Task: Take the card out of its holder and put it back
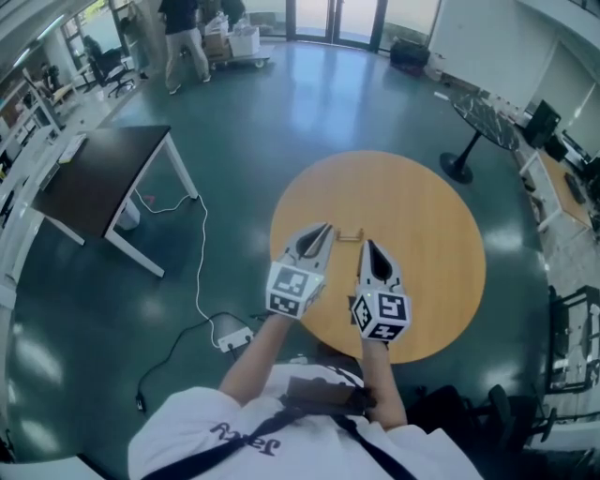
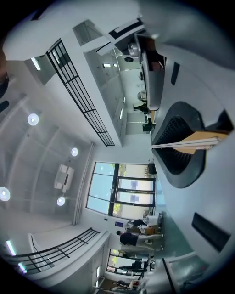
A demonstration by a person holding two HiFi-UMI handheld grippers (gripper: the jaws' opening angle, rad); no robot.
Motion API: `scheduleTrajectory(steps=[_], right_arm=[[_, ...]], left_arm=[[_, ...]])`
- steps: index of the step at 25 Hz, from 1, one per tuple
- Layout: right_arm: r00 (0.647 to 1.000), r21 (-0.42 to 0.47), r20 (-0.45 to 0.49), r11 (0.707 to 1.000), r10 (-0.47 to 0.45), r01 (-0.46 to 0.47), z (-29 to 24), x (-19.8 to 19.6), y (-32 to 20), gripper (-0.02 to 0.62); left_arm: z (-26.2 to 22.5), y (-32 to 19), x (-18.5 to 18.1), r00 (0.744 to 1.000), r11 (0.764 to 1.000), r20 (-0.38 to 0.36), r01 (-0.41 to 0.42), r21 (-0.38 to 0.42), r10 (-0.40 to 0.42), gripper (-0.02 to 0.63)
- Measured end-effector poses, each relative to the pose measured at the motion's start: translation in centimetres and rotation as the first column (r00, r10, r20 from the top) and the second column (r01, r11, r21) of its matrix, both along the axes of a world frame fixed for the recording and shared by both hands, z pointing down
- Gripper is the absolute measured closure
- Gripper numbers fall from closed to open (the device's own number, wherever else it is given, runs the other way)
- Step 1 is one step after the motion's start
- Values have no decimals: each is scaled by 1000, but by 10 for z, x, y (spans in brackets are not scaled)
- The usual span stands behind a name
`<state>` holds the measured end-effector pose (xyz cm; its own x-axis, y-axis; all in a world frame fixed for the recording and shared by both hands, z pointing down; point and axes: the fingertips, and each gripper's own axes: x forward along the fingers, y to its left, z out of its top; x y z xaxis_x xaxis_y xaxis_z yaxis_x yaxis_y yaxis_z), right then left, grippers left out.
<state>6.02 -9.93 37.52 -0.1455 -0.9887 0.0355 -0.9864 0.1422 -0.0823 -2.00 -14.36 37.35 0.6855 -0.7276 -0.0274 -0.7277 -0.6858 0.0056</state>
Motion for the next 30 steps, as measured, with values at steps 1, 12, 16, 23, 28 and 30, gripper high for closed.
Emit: scheduleTrajectory(steps=[1,12,16,23,28,30], right_arm=[[1000,3,-2,1000,-4,4,-1,-3,2,572],[1000,8,-11,1000,-6,6,-5,-11,17,572],[1000,4,-9,1000,11,-11,-2,-10,22,572],[999,1,-3,999,32,-32,1,-5,23,572],[999,-17,-1,999,42,-42,9,3,21,573],[999,-22,4,999,48,-48,12,5,19,572]], left_arm=[[1,4,-1,1000,1000,-1,4,4,-4,578],[0,24,-6,1000,1000,-14,-1,15,1,578],[1,29,-4,1000,1000,-20,-17,14,17,578],[6,31,4,999,999,-14,-52,4,52,578],[16,27,8,998,998,-8,-60,-18,60,578],[19,24,8,998,998,-9,-62,-28,62,578]])
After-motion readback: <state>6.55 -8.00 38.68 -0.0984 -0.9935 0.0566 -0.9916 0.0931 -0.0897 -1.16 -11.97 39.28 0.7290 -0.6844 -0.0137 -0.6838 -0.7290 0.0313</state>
